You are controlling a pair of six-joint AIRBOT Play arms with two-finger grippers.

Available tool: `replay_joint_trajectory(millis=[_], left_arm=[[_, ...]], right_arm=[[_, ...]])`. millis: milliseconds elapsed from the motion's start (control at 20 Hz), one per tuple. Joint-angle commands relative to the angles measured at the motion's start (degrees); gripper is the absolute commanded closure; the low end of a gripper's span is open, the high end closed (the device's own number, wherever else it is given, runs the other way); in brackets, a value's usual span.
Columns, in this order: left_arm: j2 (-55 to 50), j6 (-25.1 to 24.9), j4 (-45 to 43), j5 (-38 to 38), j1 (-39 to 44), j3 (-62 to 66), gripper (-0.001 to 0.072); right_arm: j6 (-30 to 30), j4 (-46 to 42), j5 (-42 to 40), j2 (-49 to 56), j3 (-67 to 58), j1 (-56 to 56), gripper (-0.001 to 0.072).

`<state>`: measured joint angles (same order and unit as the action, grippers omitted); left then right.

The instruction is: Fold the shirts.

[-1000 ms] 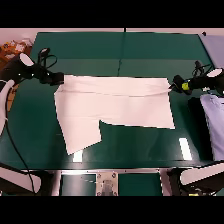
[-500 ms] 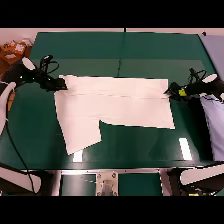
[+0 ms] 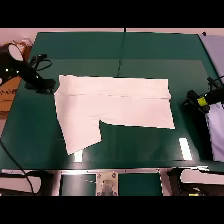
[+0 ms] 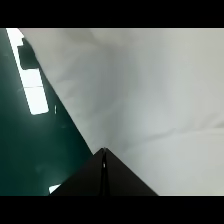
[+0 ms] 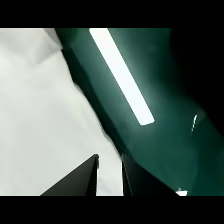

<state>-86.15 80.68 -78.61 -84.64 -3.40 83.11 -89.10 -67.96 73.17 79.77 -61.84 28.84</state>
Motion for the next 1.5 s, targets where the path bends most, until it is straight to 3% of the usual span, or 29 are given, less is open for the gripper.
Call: replay_joint_trajectory(millis=[0,150,200,250,300,350,450,500,750,850,950,1050,1100,1150,1200,1250,1450], left_arm=[[12.11,3.82,-0.70,1.20,0.00,-14.91,0.0685],[23.82,10.12,-0.72,6.93,0.00,-30.08,0.0683],[26.18,11.78,-0.63,8.28,0.00,-33.55,0.0640],[27.85,12.50,-0.17,9.66,0.00,-36.81,0.0297],[28.61,13.70,1.07,10.99,0.00,-39.78,0.0066],[28.59,13.97,2.60,12.15,0.00,-42.25,0.0064],[28.59,13.77,7.91,16.65,0.07,-47.84,0.0063],[28.59,13.25,11.39,19.69,0.07,-50.60,0.0063],[28.59,11.80,18.29,32.39,0.07,-60.15,0.0063],[28.59,11.17,21.14,35.95,0.04,-60.54,0.0078],[28.59,5.29,28.81,37.79,0.07,-60.54,0.0312],[28.59,-1.09,36.68,36.79,0.07,-60.54,0.0366],[28.59,-3.43,38.03,35.30,0.04,-60.50,0.0684],[28.59,-4.74,38.10,34.07,0.04,-60.48,0.0684],[28.59,-4.74,37.07,32.79,0.04,-60.26,0.0685],[28.61,-4.68,35.10,30.71,0.04,-59.52,0.0685],[29.24,-1.27,23.32,17.59,0.04,-54.01,0.0686]], right_arm=[[-1.14,-0.46,-3.13,-13.05,14.01,0.66,0.0519],[-3.10,0.92,-4.61,-23.17,25.51,0.59,0.0515],[-3.10,2.16,-4.61,-24.44,27.98,0.59,0.0515],[-3.08,3.87,-4.63,-24.74,30.05,0.59,0.0515],[-3.08,5.31,-5.07,-24.55,31.76,0.59,0.0515],[-3.08,7.34,-6.38,-24.22,33.40,0.57,0.0508],[-3.04,11.69,-12.07,-23.52,36.22,0.55,0.0338],[-3.04,13.88,-15.39,-23.06,37.44,0.52,0.0303],[-1.07,24.22,-23.50,-17.46,38.60,0.50,0.0300],[3.10,28.83,-25.31,-14.88,38.60,-0.48,0.0301],[4.31,31.08,-27.87,-12.90,38.58,-2.51,0.0303],[4.31,31.95,-30.47,-12.04,38.38,-4.17,0.0311],[4.31,31.95,-31.17,-12.04,38.12,-4.44,0.0347],[4.72,31.91,-31.19,-12.04,37.75,-4.42,0.0469],[6.73,31.85,-30.93,-12.11,37.38,-4.39,0.0655],[8.61,31.71,-29.92,-12.15,37.11,-4.39,0.0691],[9.55,25.49,-22.25,-12.50,35.98,-4.33,0.0691]])
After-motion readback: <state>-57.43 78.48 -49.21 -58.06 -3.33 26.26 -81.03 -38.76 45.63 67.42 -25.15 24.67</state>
